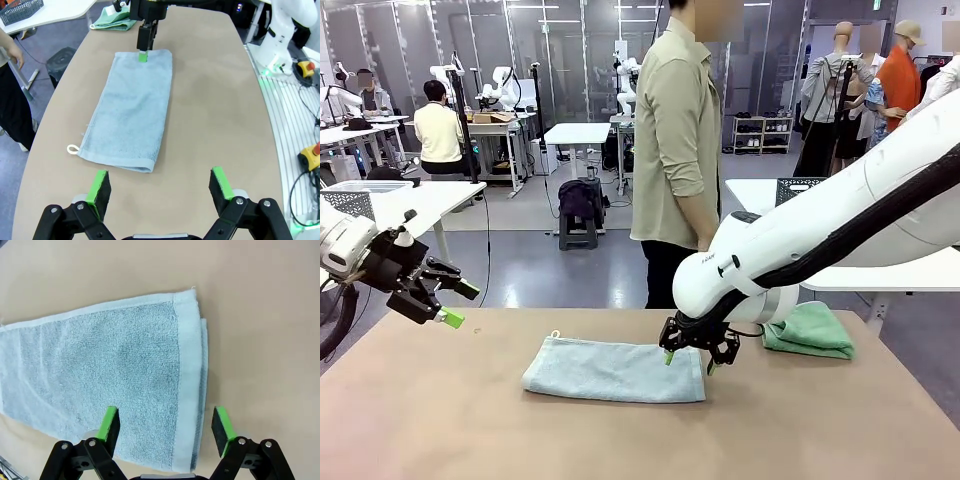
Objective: Fold the towels and place them in the basket.
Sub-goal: When a person lays out a Towel with hook on the table, fold it in half twice.
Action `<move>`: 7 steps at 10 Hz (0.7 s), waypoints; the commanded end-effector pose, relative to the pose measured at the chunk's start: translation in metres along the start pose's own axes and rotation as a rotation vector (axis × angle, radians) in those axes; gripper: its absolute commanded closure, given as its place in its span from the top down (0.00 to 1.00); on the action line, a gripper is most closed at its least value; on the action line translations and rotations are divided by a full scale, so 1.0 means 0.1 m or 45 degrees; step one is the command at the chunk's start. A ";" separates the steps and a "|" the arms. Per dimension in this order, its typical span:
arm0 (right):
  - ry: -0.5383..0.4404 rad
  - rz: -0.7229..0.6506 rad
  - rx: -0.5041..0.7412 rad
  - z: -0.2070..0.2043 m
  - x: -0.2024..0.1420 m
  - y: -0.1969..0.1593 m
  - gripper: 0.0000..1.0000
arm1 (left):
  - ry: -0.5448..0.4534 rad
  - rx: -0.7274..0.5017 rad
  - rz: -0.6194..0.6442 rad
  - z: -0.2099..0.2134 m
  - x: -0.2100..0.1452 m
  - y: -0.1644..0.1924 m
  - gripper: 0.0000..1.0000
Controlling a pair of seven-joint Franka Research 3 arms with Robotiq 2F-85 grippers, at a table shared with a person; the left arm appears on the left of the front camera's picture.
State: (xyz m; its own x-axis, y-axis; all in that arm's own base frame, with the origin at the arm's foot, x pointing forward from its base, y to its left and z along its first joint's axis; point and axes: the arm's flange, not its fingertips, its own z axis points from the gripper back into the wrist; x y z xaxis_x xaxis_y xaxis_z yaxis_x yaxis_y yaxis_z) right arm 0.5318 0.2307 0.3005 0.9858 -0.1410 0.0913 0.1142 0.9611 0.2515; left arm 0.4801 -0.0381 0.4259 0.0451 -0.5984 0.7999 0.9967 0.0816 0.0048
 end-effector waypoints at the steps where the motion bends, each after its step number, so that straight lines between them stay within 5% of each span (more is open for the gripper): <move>1: -0.042 -0.033 -0.023 -0.06 0.05 0.09 0.83 | 0.006 -0.001 -0.005 0.01 0.01 0.00 1.00; 2: -0.037 -0.043 -0.025 -0.07 0.06 0.09 0.74 | 0.006 -0.001 -0.005 0.01 0.01 0.00 1.00; 5: -0.047 -0.058 -0.041 -0.08 0.07 0.08 0.76 | 0.006 -0.001 -0.005 0.01 0.01 0.00 1.00; 6: -0.054 -0.057 -0.050 -0.08 0.07 0.06 0.55 | 0.006 -0.001 -0.005 0.01 0.01 0.00 1.00; 7: -0.060 -0.059 -0.054 -0.07 0.07 0.05 0.59 | 0.006 -0.001 -0.005 0.01 0.01 0.00 1.00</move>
State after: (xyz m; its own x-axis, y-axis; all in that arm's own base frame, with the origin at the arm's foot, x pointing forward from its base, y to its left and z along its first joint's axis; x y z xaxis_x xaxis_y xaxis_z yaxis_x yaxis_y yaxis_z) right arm 0.5366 0.2281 0.2974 0.9823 -0.1587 0.0999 0.1304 0.9609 0.2442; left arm 0.4800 -0.0381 0.4259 0.0451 -0.5985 0.7999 0.9967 0.0816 0.0048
